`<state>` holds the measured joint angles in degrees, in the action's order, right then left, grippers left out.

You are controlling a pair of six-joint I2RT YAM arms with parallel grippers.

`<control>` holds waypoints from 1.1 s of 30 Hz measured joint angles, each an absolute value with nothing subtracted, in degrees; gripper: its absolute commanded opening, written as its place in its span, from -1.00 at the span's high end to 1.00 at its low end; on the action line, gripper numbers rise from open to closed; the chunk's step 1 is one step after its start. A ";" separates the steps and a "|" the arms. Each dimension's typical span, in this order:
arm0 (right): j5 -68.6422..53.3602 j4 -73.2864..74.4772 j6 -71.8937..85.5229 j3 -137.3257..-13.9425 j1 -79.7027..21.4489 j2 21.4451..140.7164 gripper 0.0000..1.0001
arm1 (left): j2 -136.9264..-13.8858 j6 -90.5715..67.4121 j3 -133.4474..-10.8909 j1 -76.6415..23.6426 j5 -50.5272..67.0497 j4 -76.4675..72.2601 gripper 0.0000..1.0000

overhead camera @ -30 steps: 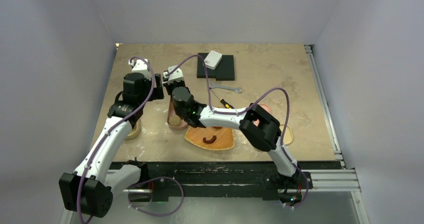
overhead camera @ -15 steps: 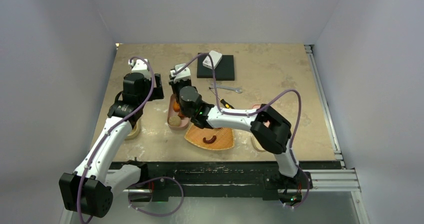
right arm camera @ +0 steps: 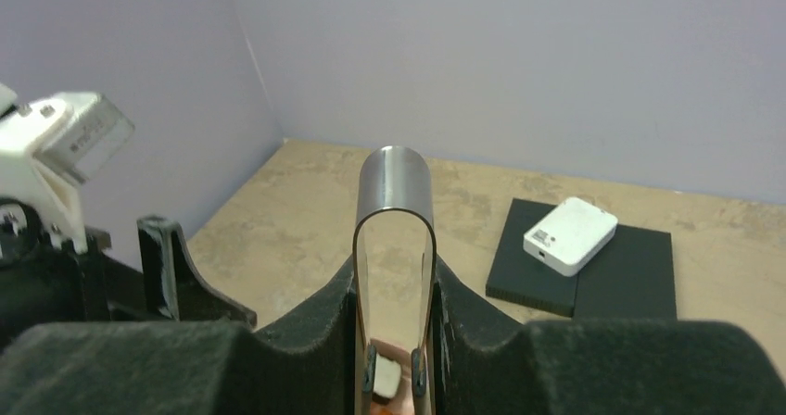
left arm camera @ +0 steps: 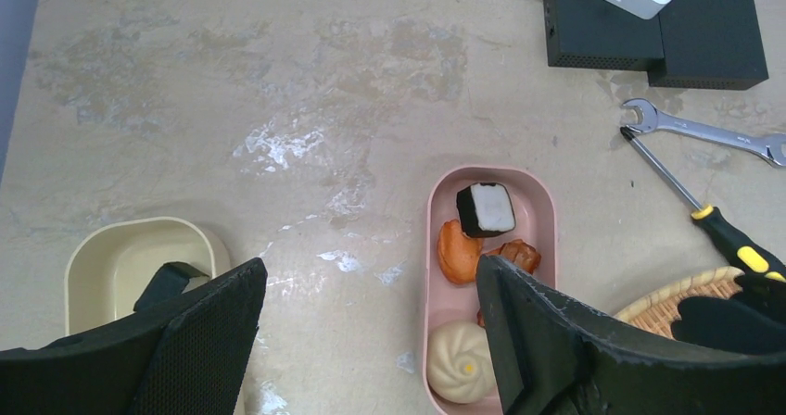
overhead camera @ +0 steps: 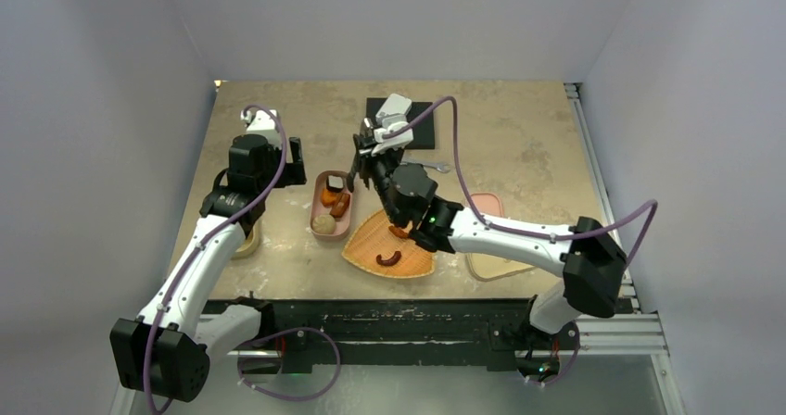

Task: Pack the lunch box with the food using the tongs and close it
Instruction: Pick up the fake food from the plate.

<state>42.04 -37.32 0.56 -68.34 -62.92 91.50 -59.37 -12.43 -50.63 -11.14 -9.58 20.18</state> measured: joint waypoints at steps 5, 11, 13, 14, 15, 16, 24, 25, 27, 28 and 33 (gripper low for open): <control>39.18 -30.87 3.95 -61.36 -62.02 85.67 0.48 | -59.42 -12.43 -50.43 -10.98 -8.27 20.14 -0.64; 35.07 -26.02 4.16 -53.95 -61.08 83.59 0.54 | -59.94 -12.45 -49.98 -10.94 -7.09 19.77 -0.64; 34.57 -24.75 3.29 -52.45 -61.08 83.44 0.54 | -60.03 -12.43 -49.91 -10.94 -6.79 19.77 -0.64; 34.26 -24.32 2.87 -52.07 -61.08 83.44 0.54 | -60.05 -12.43 -49.91 -10.94 -6.61 19.77 -0.64; 33.87 -23.92 2.35 -51.81 -61.08 83.44 0.53 | -60.10 -12.43 -49.91 -10.94 -6.57 19.75 -0.64; 33.58 -23.92 1.74 -51.48 -61.08 83.40 0.52 | -60.16 -12.43 -49.91 -10.94 -6.48 19.75 -0.64; 32.82 -25.21 -2.81 -48.69 -61.08 82.41 0.48 | -62.15 -12.47 -49.91 -10.90 -5.52 19.70 -0.66; 32.27 -25.50 -3.03 -48.58 -61.08 82.41 0.48 | -62.89 -12.47 -49.91 -10.81 -5.26 19.75 -0.66; 31.29 -26.13 -3.44 -48.23 -61.08 82.41 0.47 | -64.51 -12.53 -49.91 -10.20 -4.60 19.79 -0.66; 30.76 -26.33 -3.55 -48.12 -61.08 82.41 0.45 | -65.19 -12.69 -49.91 -9.67 -4.34 19.81 -0.67; 29.30 -27.70 -3.77 -47.00 -61.14 82.41 0.43 | -67.68 -13.54 -49.91 -4.03 -3.22 19.81 -0.66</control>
<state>29.30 -27.70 -3.77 -47.00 -61.14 82.41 -67.68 -13.54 -49.91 -4.03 -3.22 19.81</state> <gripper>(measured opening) 0.287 0.831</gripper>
